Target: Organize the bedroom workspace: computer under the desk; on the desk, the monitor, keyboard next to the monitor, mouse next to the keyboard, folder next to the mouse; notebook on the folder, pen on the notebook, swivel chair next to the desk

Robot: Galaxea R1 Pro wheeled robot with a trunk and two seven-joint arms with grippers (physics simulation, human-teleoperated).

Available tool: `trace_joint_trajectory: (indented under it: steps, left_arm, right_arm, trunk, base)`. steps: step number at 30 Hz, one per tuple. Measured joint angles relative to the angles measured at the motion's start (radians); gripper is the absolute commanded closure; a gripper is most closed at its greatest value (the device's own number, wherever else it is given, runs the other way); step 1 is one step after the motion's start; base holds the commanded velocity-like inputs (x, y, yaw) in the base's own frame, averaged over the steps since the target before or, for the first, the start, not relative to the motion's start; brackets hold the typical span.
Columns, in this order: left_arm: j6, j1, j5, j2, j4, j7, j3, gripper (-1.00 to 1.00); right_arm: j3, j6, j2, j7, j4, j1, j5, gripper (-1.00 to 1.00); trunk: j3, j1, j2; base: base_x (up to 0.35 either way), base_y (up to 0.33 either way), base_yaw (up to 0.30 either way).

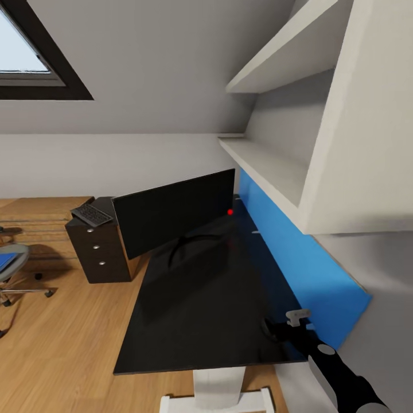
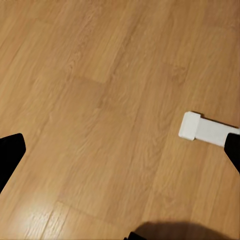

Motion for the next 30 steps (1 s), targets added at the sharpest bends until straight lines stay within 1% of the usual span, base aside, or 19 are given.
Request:
trace_joint_trajectory:
  steps: [8,14,30]
  left_arm:
    - [-0.003,0.0,0.003,0.0,-0.004,0.0,0.003,-1.0]
    - [-0.001,0.0,0.003,0.0,-0.027,0.0,0.005,-1.0]
    - [0.002,0.0,0.003,-0.003,-0.044,0.003,0.005,-1.0]
  right_arm:
    - [0.0,0.001,0.003,0.0,0.012,-0.001,0.0,-1.0]
    - [0.0,0.002,0.004,0.0,0.013,-0.001,0.0,-1.0]
    - [0.002,0.005,0.006,0.002,0.013,-0.001,0.001,-1.0]
  trunk:
    - [0.0,0.0,0.0]
    - [0.0,0.0,0.0]
    - [-0.05,0.061,-0.112]
  base:
    - [0.022,0.0,0.0]
    - [0.003,0.0,0.0]
    - [0.0,0.0,0.0]
